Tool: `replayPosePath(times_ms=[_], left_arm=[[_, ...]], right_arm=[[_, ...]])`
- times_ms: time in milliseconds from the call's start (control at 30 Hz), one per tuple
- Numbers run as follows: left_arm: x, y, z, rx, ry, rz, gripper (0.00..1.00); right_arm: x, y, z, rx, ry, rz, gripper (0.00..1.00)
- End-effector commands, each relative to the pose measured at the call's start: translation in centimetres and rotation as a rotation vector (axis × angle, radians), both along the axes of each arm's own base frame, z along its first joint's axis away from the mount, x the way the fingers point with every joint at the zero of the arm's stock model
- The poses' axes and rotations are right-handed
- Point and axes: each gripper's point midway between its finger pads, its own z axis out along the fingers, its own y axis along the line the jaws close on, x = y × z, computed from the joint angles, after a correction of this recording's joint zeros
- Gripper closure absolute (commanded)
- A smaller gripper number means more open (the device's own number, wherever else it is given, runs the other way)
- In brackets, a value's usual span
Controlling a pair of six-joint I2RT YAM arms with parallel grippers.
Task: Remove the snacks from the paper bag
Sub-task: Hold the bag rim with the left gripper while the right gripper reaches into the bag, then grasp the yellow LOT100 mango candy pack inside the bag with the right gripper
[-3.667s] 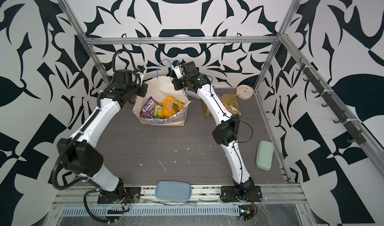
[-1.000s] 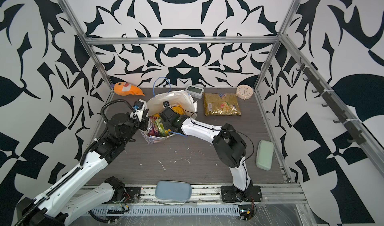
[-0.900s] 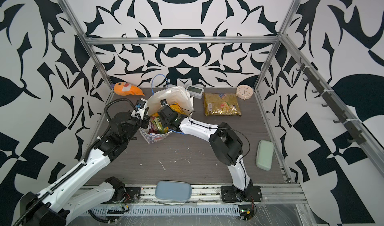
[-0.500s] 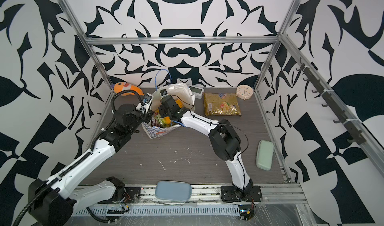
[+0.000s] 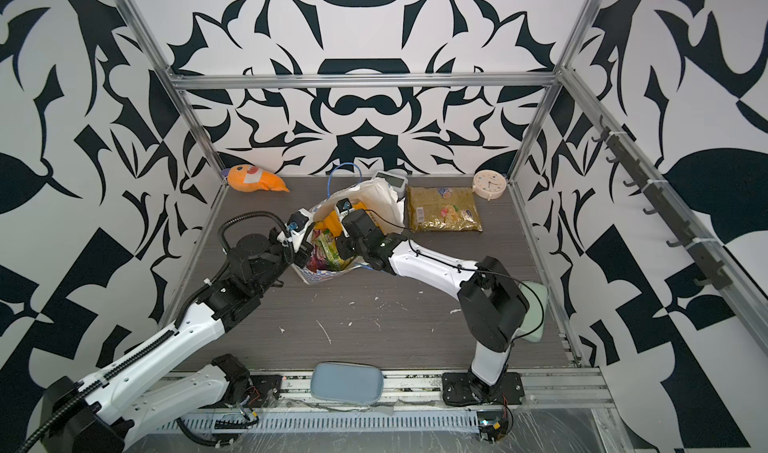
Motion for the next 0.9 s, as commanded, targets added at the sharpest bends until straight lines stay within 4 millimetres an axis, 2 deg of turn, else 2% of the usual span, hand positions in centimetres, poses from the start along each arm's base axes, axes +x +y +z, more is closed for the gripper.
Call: replayPosePath(times_ms=[0, 167, 200, 300, 367, 400, 533, 667, 733, 867], left_arm=[[-0.1, -0.2, 0.8, -0.027, -0.035, 0.000, 1.00], [-0.5, -0.7, 0.8, -0.056, -0.025, -0.031, 1.00], [-0.6, -0.8, 0.9, -0.066, -0.024, -0.039, 1.00], [-1.3, -1.2, 1.4, -0.086, -0.028, -0.074, 1.00], [-1.7, -1.5, 1.6, -0.080, -0.030, -0.083, 1.00], [-1.9, -1.6, 1.8, -0.080, -0.036, -0.092, 1.00], [-2.3, -1.9, 2.4, -0.081, -0.051, -0.105, 1.00], [-2.2, -1.9, 2.8, -0.072, -0.071, -0.103, 1.00], [-2.1, -2.0, 2.7, -0.063, -0.072, -0.105, 1.00], [-1.8, -2.2, 2.5, -0.058, -0.071, -0.104, 1.00]], right_arm=[[-0.1, 0.1, 3.7, 0.074, -0.071, 0.006, 1.00], [-0.1, -0.3, 5.4, 0.077, -0.103, 0.001, 0.99], [0.0, -0.5, 5.4, 0.078, -0.099, -0.013, 0.92], [0.6, -1.0, 5.1, 0.108, -0.063, -0.066, 0.59], [1.1, -1.0, 4.8, 0.114, -0.054, -0.093, 0.27], [1.4, -0.9, 4.6, 0.118, -0.045, -0.108, 0.21], [2.4, 0.2, 3.7, 0.169, -0.013, -0.144, 0.18], [3.4, 1.0, 1.8, 0.184, -0.002, -0.180, 0.13], [4.0, 1.3, 0.7, 0.151, -0.010, -0.211, 0.00], [5.1, 1.5, -0.9, 0.060, -0.044, -0.307, 0.00]])
